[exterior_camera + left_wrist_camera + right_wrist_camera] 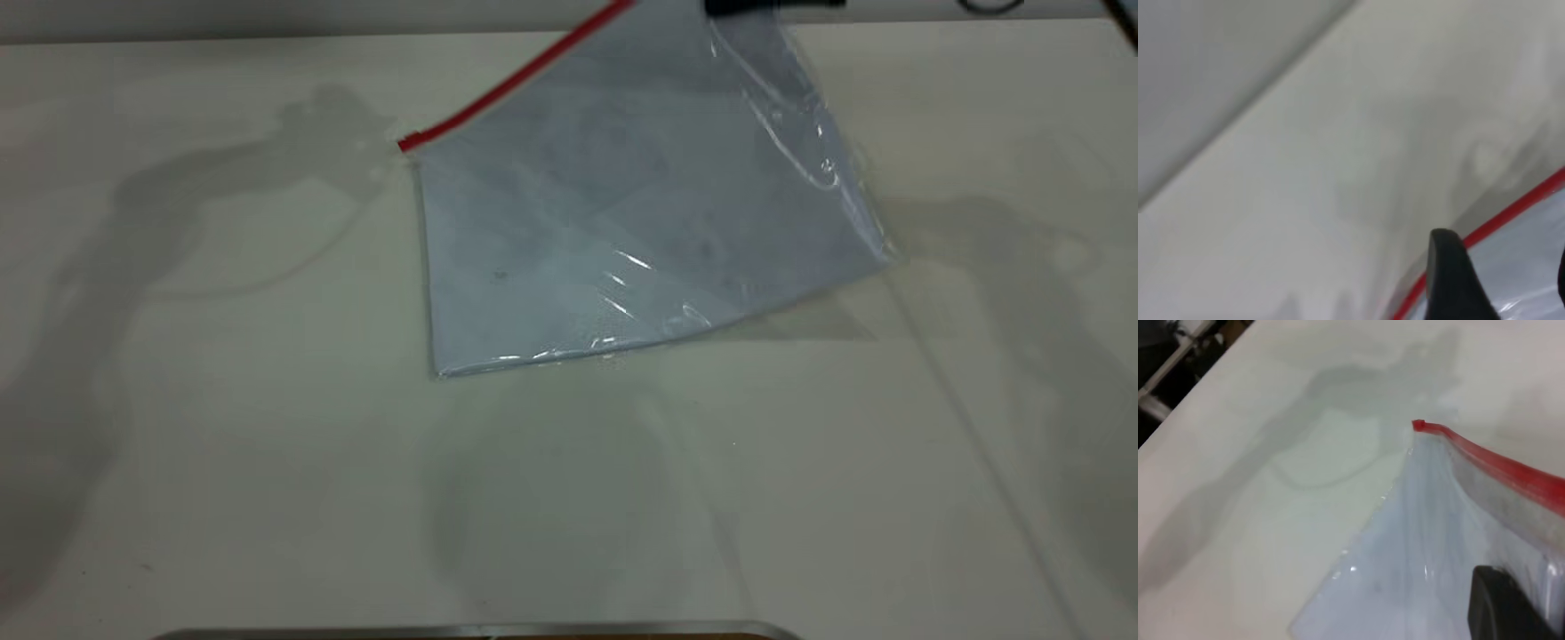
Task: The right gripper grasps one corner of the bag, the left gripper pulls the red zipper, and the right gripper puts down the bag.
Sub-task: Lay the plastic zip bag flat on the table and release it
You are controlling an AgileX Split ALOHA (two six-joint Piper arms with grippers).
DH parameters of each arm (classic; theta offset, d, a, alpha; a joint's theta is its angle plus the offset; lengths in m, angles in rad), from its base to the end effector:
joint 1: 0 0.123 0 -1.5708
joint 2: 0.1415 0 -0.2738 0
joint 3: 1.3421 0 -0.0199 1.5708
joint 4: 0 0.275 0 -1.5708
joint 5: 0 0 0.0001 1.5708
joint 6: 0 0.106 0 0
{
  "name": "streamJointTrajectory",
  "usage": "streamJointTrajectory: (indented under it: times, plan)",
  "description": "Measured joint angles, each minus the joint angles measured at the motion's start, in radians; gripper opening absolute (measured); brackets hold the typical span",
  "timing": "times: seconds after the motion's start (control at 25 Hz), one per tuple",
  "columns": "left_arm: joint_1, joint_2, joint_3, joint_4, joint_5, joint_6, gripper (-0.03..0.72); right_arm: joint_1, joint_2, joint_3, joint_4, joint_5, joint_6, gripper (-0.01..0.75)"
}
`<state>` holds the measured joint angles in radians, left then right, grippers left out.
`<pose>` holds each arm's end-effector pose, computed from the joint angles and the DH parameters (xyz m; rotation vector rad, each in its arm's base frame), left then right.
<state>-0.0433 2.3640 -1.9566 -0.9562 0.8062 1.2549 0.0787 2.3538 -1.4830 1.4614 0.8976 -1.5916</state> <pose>0.5400 -0.0860 0.1530 0.8516 2.1231 -0.5414 0.4599 0.1190 0.0549 -0.6680 2.1859 1.0302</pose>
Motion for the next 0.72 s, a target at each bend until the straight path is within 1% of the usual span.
streamJointTrajectory:
  times: [0.08, 0.24, 0.28, 0.36, 0.4, 0.48, 0.56, 0.64, 0.72]
  plan:
    - [0.0, -0.059, 0.0, -0.049, 0.04, -0.023, 0.452, 0.014, 0.033, 0.0, 0.044, -0.058, 0.001, 0.033]
    - [0.0, -0.161, 0.0, -0.132, 0.115, -0.047, 0.452, 0.064, 0.079, 0.0, 0.087, -0.233, -0.005, 0.06]
    - [0.0, -0.184, 0.0, -0.138, 0.129, -0.057, 0.452, 0.071, 0.084, 0.0, 0.076, -0.27, -0.005, 0.073]
    - [0.0, -0.222, 0.0, -0.139, 0.159, -0.097, 0.452, 0.073, 0.086, -0.001, 0.023, -0.325, 0.015, 0.132]
    - [0.0, -0.236, 0.0, -0.139, 0.177, -0.122, 0.452, 0.072, 0.086, -0.002, -0.025, -0.354, 0.045, 0.171]
    - [0.0, -0.268, 0.0, -0.138, 0.216, -0.187, 0.452, 0.071, 0.081, -0.002, -0.163, -0.413, 0.139, 0.292]
    - [0.0, -0.299, 0.0, -0.138, 0.261, -0.234, 0.452, 0.071, 0.064, -0.002, -0.377, -0.46, 0.271, 0.412]
    - [0.0, -0.34, 0.0, -0.137, 0.305, -0.275, 0.452, 0.071, 0.034, -0.002, -0.592, -0.464, 0.457, 0.52]
    - [0.0, -0.386, 0.0, -0.135, 0.338, -0.302, 0.452, 0.07, -0.01, -0.002, -0.826, -0.416, 0.656, 0.574]
